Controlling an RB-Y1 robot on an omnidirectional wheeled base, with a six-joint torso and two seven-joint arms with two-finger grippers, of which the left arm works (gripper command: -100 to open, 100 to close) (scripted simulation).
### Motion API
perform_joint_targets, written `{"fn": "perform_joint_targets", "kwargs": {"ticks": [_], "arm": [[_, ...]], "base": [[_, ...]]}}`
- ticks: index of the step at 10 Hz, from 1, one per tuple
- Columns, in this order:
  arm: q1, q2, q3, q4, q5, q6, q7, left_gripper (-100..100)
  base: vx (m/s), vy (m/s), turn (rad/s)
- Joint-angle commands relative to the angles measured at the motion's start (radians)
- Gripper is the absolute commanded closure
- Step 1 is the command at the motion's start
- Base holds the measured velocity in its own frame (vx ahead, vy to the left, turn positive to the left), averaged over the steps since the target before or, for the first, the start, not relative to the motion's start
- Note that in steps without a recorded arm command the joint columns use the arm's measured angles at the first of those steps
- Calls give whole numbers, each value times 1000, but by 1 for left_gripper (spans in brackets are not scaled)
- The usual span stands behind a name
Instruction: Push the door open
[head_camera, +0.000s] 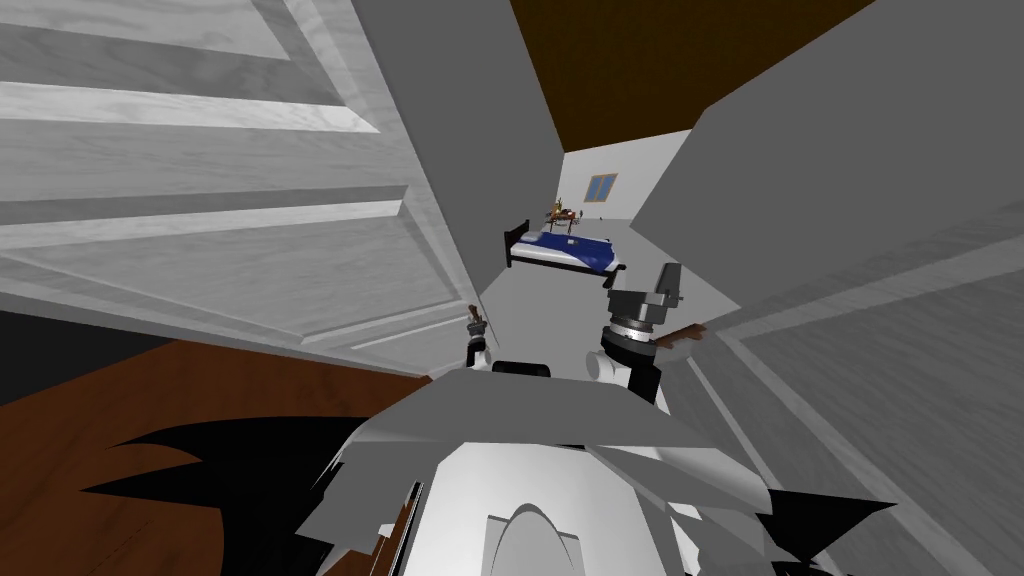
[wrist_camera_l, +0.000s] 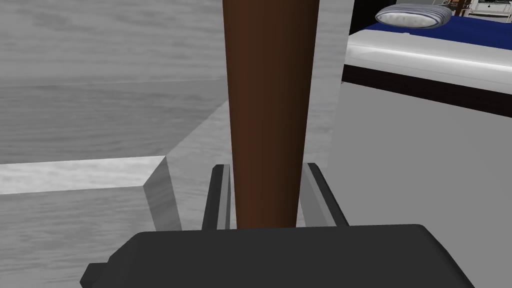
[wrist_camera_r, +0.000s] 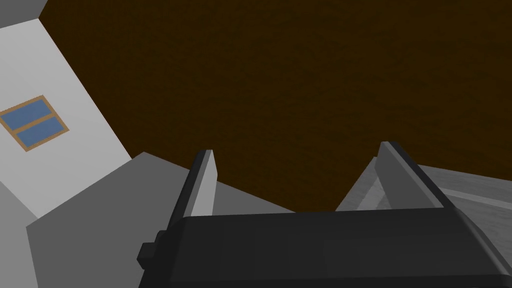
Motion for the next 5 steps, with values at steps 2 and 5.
{"fn": "perform_joint_targets", "kwargs": {"ticks": [2, 5], "arm": [[4, -5, 11, -4, 6, -1, -2, 100], [2, 17, 44, -4, 25, -8, -9, 100]], "base": [[147, -38, 51], [168, -22, 43]]}}
